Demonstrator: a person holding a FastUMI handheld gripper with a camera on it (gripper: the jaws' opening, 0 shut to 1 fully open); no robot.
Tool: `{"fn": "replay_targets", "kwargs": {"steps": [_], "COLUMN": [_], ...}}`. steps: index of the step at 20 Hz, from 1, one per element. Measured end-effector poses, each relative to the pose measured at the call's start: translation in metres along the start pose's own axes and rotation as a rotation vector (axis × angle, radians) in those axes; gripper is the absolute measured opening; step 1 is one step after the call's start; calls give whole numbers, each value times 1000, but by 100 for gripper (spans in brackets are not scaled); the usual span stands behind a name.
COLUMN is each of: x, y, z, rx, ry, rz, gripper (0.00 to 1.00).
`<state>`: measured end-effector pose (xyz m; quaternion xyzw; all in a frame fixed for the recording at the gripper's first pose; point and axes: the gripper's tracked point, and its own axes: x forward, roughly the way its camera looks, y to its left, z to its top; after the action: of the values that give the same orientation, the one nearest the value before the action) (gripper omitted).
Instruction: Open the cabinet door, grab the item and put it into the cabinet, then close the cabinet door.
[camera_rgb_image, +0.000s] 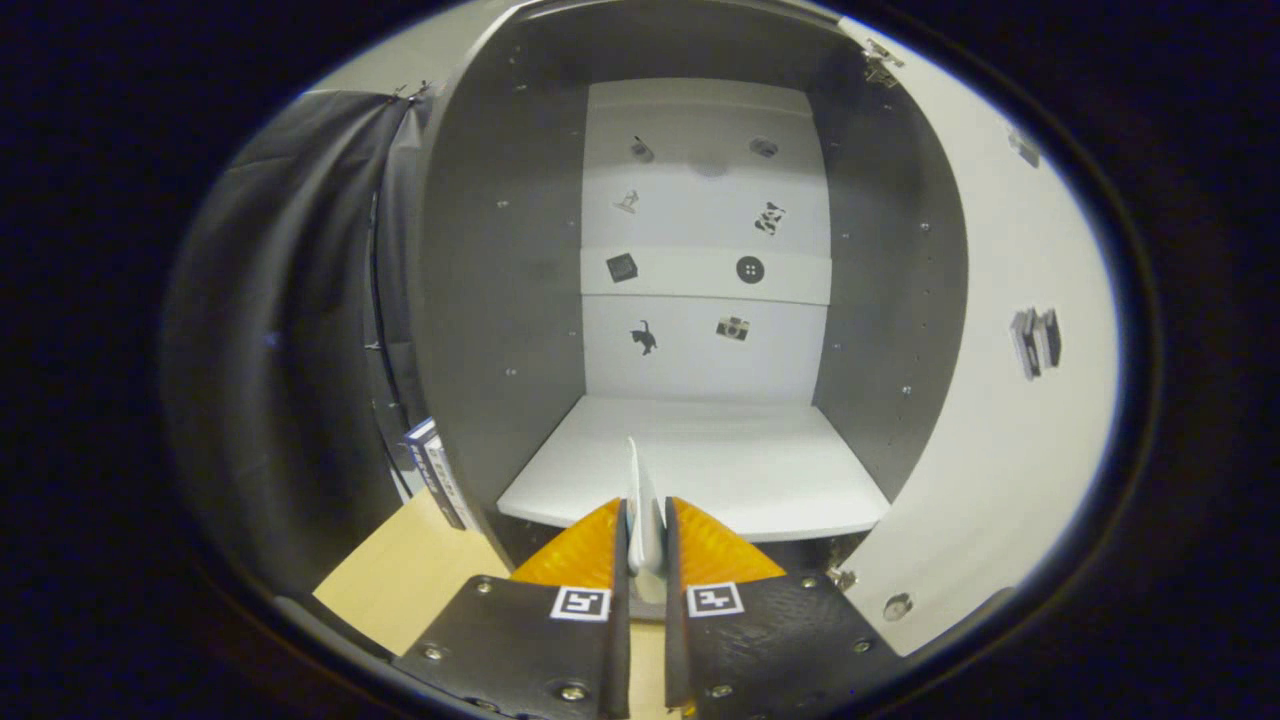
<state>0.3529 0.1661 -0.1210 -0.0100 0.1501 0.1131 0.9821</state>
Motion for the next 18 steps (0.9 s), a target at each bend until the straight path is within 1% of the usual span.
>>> {"fn": "replay_targets", "kwargs": {"steps": [3, 5, 10, 14, 18], "x": [27, 43, 86, 100, 103], "y": [-10, -10, -19, -22, -28], "z": [23, 31, 25, 18, 15], "rx": [1, 17, 22, 37, 78], "ry": [3, 10, 53, 90, 128], "rz": [-10, -1, -20, -24, -42], "gripper": [14, 14, 14, 14, 14]}}
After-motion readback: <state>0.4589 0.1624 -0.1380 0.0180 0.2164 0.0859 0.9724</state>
